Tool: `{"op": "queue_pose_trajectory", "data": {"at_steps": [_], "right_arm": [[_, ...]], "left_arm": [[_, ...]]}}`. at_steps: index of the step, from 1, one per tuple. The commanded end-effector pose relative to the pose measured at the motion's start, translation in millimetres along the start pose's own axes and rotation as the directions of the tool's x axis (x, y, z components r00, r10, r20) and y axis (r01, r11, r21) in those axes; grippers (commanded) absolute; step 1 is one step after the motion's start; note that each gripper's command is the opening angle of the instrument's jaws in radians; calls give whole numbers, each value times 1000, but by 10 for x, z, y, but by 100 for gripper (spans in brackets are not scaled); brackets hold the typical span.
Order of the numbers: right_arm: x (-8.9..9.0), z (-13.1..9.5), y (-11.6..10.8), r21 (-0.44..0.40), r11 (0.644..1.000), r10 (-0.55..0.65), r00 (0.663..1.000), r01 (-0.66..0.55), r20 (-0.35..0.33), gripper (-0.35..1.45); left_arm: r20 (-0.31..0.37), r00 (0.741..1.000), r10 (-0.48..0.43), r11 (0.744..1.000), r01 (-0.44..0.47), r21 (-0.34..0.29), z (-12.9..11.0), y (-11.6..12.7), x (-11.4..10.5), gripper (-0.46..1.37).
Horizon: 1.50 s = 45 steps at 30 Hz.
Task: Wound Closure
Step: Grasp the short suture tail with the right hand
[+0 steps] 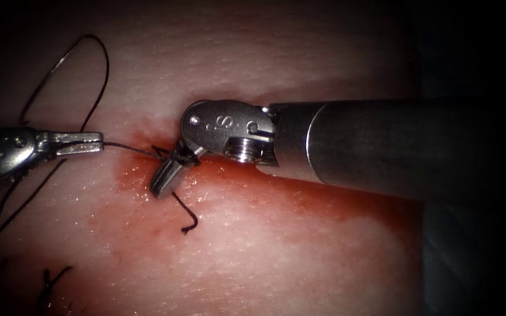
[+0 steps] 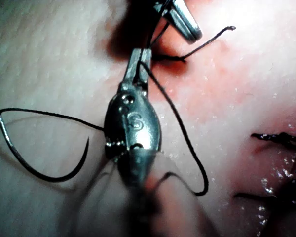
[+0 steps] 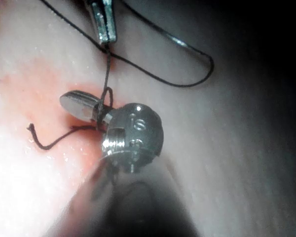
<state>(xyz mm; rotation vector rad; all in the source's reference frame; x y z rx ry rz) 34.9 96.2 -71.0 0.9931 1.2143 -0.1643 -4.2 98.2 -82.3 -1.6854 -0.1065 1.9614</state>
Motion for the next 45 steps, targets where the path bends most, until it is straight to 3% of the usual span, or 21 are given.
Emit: {"op": "queue_pose_trajectory", "data": {"at_steps": [1, 8, 12, 15, 16, 17, 20, 25, 32, 45], "right_arm": [[0, 0, 0, -4, 1000, 0, 1000, 0, -1, -35], [2, -1, 0, -4, 1000, 2, 1000, -2, -2, -35], [2, -3, 2, -5, 1000, 3, 1000, -3, -2, 10], [1, -4, 3, -1, 1000, 3, 1000, -3, -2, 23], [1, -5, 4, -1, 1000, 3, 1000, -3, -2, 40], [1, -5, 4, -1, 1000, 3, 1000, -3, -2, 45], [1, -5, 4, -1, 1000, 2, 1000, -2, -2, 92], [1, -5, 3, 6, 1000, 2, 1000, -2, -2, 125], [-1, -2, -5, 50, 999, -9, 1000, 9, -2, 133], [-10, 3, -30, 109, 990, -87, 996, 87, -3, 122]], "left_arm": [[1, 1000, 0, 1000, 0, -1, 0, 0, 0, -35], [2, 1000, 5, 1000, -5, 1, 2, 0, 1, -35], [2, 1000, 5, 1000, -5, 1, 3, -1, 1, -35], [2, 1000, 5, 1000, -5, 1, 3, -1, 1, -35], [2, 1000, 5, 1000, -5, 2, 3, -1, 1, -35], [2, 1000, 5, 1000, -5, 2, 3, -1, 1, -35], [2, 1000, 5, 1000, -5, 2, 3, -1, 1, -35], [2, 1000, 5, 1000, -5, 2, 3, -2, 1, -35], [2, 1000, 5, 1000, -5, 3, 3, -2, 1, -35], [2, 1000, 5, 1000, -5, 3, 3, -1, 1, -35]]}}
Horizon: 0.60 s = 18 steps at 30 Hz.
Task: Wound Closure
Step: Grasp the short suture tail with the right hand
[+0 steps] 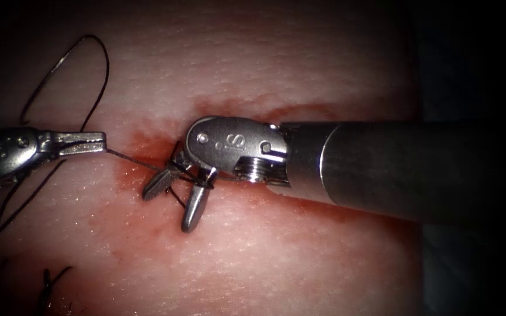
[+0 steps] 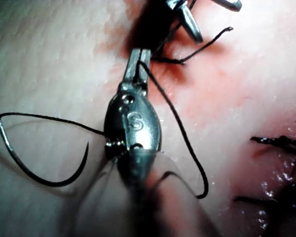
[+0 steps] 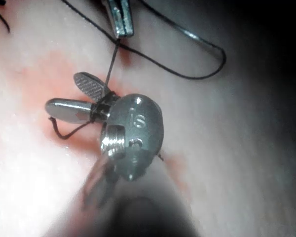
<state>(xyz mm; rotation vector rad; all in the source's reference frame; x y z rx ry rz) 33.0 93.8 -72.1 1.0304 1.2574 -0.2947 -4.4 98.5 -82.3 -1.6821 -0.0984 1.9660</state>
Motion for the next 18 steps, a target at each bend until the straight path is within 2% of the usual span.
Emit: {"op": "queue_pose_trajectory", "data": {"at_steps": [1, 12, 15, 18], "right_arm": [[-4, 1, 2, 8, 1000, -17, 1000, 17, 2, 122], [-35, 18, -1, 35, 994, -103, 994, 102, 22, 116], [-35, 18, -2, 36, 994, -103, 994, 102, 21, 108], [-35, 19, -1, 35, 994, -109, 994, 108, 21, 89]], "left_arm": [[0, 1000, 0, 1000, 0, -1, 0, 0, 0, -35], [0, 1000, 0, 1000, 0, -2, 0, 2, 0, -35], [0, 1000, 1, 1000, -1, -1, 0, 3, -1, -35], [-4, 1000, 1, 1000, -1, -2, 1, 4, -1, -35]]}}
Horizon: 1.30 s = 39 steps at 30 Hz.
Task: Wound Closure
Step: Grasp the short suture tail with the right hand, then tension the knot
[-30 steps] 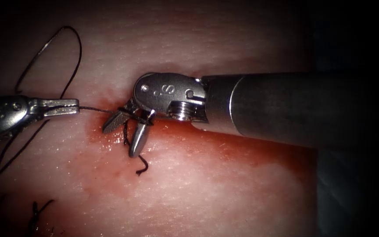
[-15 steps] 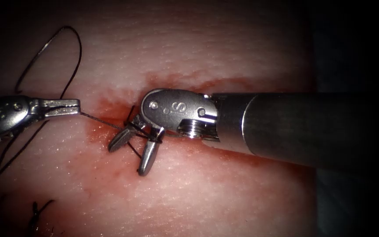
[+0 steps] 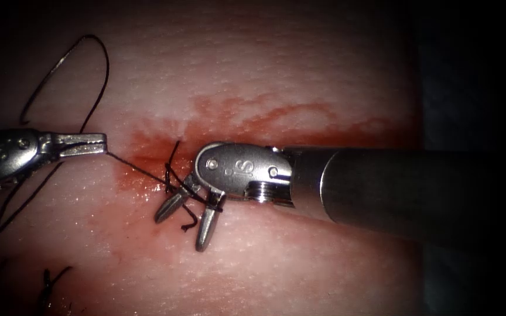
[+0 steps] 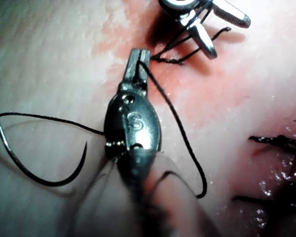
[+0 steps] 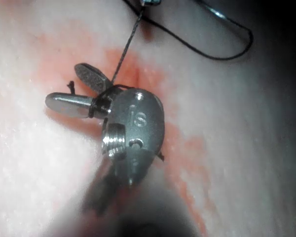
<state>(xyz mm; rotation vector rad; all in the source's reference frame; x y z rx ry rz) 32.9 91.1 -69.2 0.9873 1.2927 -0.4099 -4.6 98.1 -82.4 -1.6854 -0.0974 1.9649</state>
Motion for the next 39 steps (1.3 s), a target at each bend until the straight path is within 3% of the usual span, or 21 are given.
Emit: {"op": "queue_pose_trajectory", "data": {"at_steps": [1, 2, 4, 5, 6, 22, 33, 39], "right_arm": [[0, 0, 1, 0, 1000, -1, 1000, 1, 0, 85], [1, 0, 2, -1, 1000, -6, 1000, 6, 0, 75], [2, 1, 4, -1, 1000, -11, 1000, 11, 5, 37], [2, 1, 4, 6, 1000, -12, 1000, 12, 10, -16], [2, 1, 5, 9, 1000, -14, 1000, 14, 9, -35], [10, -9, 15, 31, 999, -15, 1000, 15, 16, -35], [9, -41, 38, -76, 997, 30, 999, -32, -31, -35], [7, -54, 50, -117, 989, 80, 995, -87, -60, -35]], "left_arm": [[-2, 1000, 0, 1000, 0, -3, 1, 0, -1, -35], [-2, 1000, 0, 1000, 0, -6, 1, 1, -1, -35], [-2, 1000, 0, 1000, 0, -7, 2, 2, -1, -35], [-2, 1000, 0, 1000, 0, -7, 3, 2, -1, -35], [-2, 1000, 0, 1000, 0, -7, 3, 3, -1, -35], [2, 1000, 1, 1000, -1, -20, 1, 9, -1, -35], [107, 994, -30, 999, 33, -21, -23, 44, -10, -35], [156, 986, -50, 997, 60, -57, -26, 75, -15, -35]]}}
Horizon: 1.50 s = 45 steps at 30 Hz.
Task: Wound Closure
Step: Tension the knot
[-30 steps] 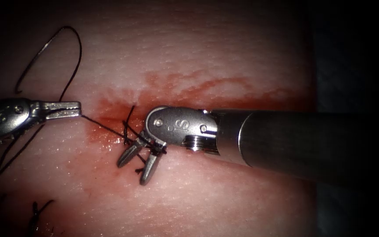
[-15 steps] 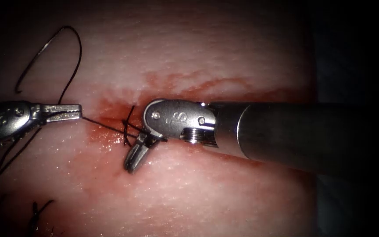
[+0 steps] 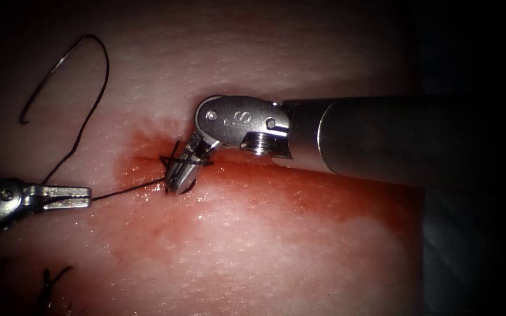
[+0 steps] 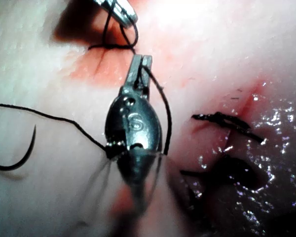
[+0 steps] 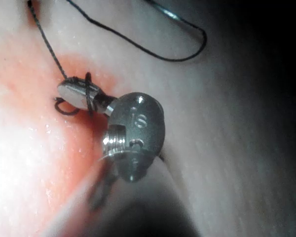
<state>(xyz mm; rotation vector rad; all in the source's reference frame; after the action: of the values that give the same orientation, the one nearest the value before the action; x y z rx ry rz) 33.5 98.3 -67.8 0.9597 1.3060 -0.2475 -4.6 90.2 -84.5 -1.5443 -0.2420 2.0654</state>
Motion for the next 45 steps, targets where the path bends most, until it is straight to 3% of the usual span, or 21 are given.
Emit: {"op": "queue_pose_trajectory", "data": {"at_steps": [1, 10, 25, 45], "right_arm": [[0, -1, 2, -17, 1000, 9, 1000, -9, 0, -35], [-4, -15, 11, -77, 996, 48, 999, -48, -10, -35], [-7, -22, 18, -145, 987, 67, 998, -67, -7, -35], [-8, -32, 28, -243, 963, 113, 993, -115, -23, -35]], "left_arm": [[9, 1000, -4, 1000, 4, -21, 3, 6, 2, -35], [24, 1000, -6, 994, 8, -106, 24, 59, 21, -35], [49, 999, -21, 995, 26, -100, 26, 89, 27, -35], [166, 986, -29, 989, 52, -139, 27, 143, 22, -35]]}}
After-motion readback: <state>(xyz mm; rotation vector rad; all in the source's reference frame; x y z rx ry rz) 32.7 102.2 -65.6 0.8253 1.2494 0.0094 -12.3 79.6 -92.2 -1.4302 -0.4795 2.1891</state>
